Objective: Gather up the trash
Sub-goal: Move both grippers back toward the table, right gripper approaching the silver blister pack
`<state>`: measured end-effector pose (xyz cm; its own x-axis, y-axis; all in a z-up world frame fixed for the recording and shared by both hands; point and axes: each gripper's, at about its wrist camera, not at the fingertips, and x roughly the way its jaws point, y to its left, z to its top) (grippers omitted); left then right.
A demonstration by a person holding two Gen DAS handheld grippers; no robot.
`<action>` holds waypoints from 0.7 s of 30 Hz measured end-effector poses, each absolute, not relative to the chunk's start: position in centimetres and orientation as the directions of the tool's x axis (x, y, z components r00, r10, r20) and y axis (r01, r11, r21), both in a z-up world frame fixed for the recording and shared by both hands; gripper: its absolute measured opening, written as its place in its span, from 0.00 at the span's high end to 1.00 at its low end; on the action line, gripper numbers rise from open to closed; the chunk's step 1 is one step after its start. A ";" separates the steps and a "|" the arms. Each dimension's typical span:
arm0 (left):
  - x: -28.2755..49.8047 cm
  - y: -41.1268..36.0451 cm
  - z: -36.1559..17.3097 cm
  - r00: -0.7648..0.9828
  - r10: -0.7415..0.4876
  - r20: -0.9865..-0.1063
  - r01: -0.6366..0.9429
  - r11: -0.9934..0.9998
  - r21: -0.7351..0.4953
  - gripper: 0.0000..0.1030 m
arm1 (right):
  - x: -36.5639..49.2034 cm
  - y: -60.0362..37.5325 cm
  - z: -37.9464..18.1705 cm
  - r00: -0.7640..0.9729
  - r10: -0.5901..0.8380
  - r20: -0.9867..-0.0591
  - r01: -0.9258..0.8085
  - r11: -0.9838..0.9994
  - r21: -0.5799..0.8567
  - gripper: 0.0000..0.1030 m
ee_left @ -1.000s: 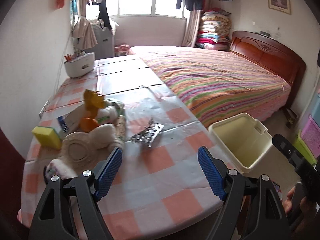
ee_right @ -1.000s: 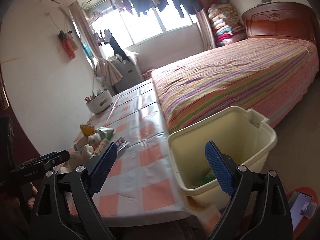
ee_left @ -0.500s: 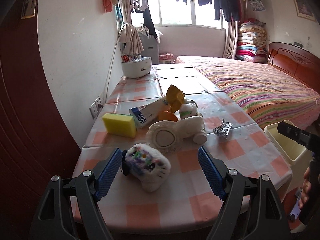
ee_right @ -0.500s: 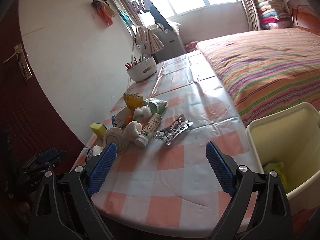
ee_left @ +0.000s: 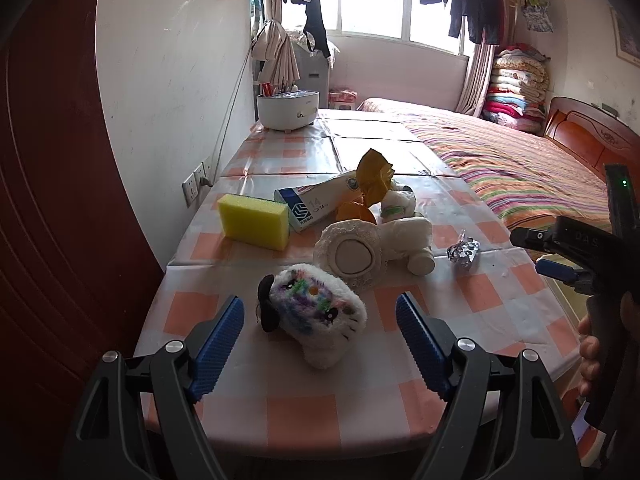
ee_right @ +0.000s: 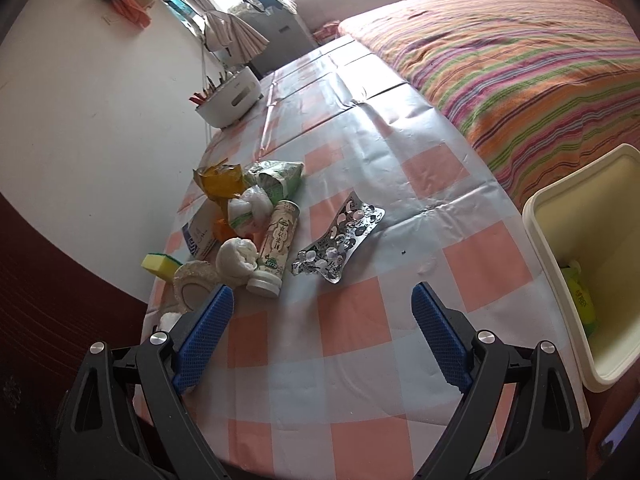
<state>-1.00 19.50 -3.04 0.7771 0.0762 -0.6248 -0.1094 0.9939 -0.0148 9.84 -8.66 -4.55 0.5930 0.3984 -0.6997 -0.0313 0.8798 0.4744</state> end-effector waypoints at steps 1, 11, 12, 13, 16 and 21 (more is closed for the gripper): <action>-1.1 19.6 -3.0 0.779 0.076 -0.623 -0.112 0.994 -0.018 0.26 | 10.1 -8.4 -4.5 0.590 0.384 -0.710 -0.013 0.884 0.467 0.13; -1.8 22.0 -2.9 0.787 0.073 -0.613 -0.142 0.988 -0.065 0.26 | 13.5 -6.9 -4.5 0.506 0.326 -0.798 0.185 0.863 0.470 0.13; -1.9 22.3 -3.0 0.789 0.069 -0.610 -0.144 0.987 -0.074 0.26 | 14.0 -6.7 -4.6 0.492 0.314 -0.812 0.199 0.867 0.456 0.13; -1.9 22.6 -3.0 0.790 0.066 -0.610 -0.144 0.986 -0.080 0.26 | 14.3 -6.5 -4.7 0.478 0.315 -0.820 0.211 0.865 0.455 0.13; -2.0 23.2 -3.1 0.793 0.068 -0.605 -0.149 0.985 -0.085 0.26 | 15.2 -6.2 -5.3 0.444 0.307 -0.842 0.261 0.854 0.450 0.13; -1.9 23.7 -3.3 0.796 0.053 -0.604 -0.137 0.986 -0.094 0.26 | 16.1 -5.9 -5.9 0.438 0.242 -0.866 0.310 0.863 0.398 0.13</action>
